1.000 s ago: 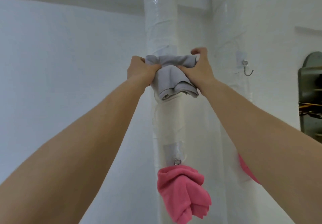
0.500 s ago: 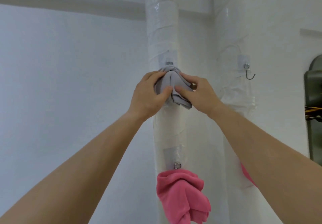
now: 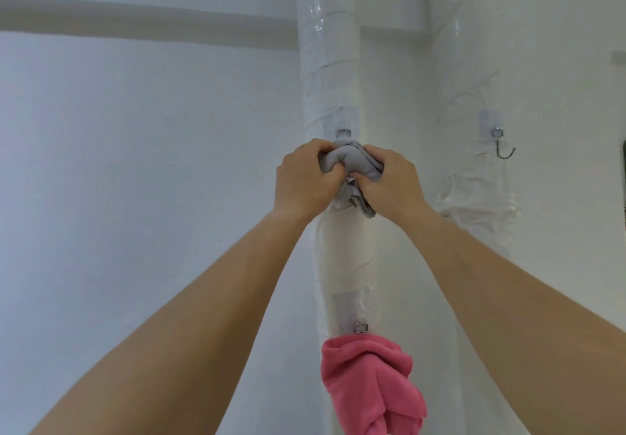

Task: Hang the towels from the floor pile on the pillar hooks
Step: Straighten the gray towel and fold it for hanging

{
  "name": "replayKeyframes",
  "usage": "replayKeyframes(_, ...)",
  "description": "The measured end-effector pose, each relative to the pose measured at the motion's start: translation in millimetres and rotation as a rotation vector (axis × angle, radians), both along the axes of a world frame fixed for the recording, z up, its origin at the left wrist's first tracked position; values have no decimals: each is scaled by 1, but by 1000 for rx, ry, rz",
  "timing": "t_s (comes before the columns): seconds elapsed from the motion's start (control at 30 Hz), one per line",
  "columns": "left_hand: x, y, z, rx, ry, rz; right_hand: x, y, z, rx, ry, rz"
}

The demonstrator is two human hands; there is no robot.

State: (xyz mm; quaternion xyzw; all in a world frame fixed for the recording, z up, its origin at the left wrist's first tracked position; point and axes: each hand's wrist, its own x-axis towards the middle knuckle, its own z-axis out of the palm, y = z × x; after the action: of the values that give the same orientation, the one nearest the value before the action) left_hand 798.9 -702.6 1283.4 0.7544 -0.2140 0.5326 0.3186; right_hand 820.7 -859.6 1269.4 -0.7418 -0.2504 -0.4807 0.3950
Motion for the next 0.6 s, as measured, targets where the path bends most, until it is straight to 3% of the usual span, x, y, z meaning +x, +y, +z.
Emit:
replayKeyframes(0.3, -2, -3, -6, -68, 78, -100, -18, -2, -1, 19, 139, 118)
replayKeyframes(0.6, -7, 7, -3, 145, 133, 0, -29, -4, 21, -9, 255, -15)
